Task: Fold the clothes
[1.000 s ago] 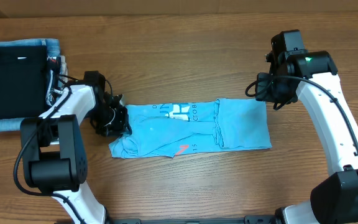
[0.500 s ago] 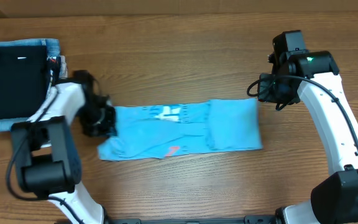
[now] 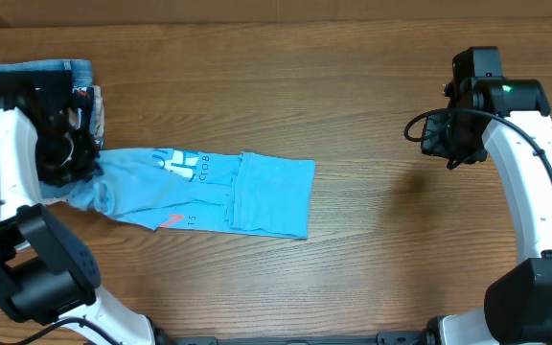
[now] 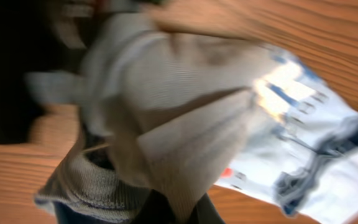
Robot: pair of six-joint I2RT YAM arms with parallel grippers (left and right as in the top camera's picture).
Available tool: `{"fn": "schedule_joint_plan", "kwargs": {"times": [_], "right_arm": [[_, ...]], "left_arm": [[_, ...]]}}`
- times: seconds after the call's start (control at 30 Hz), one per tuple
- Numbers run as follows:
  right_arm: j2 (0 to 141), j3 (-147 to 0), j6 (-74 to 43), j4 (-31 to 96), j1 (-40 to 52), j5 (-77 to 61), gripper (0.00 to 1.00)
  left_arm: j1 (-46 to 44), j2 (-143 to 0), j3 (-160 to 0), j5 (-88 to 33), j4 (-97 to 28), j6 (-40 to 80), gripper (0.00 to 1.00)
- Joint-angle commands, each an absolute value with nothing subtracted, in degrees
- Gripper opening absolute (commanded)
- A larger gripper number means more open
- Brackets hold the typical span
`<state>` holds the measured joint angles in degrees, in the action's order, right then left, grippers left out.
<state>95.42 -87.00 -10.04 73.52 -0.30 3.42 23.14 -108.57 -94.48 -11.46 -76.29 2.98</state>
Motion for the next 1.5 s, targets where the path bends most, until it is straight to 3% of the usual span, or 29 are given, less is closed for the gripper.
{"fn": "schedule_joint_plan", "kwargs": {"times": [0.0, 0.4, 0.7, 1.1, 1.47], "right_arm": [[95.6, -87.4, -9.8, 73.5, -0.4, 4.0, 0.42], [95.6, -87.4, -9.8, 74.1, -0.4, 4.0, 0.42], [95.6, -87.4, -9.8, 74.1, -0.4, 4.0, 0.43], [95.6, -87.4, -9.8, 74.5, -0.4, 4.0, 0.43], [95.6, -87.4, -9.8, 74.6, -0.4, 3.8, 0.43]], "left_arm": [[17.4, -106.4, -96.6, -16.6, -78.2, 2.8, 0.04], [-3.5, -106.3, -96.6, -18.3, -80.5, 5.8, 0.04], [-11.2, -106.3, -96.6, -21.3, -78.8, 9.6, 0.04], [-21.6, -106.4, -96.6, -20.8, -67.5, 18.7, 0.04], [-26.8, -107.0, -96.5, -17.8, -67.0, 19.7, 0.07]]}}
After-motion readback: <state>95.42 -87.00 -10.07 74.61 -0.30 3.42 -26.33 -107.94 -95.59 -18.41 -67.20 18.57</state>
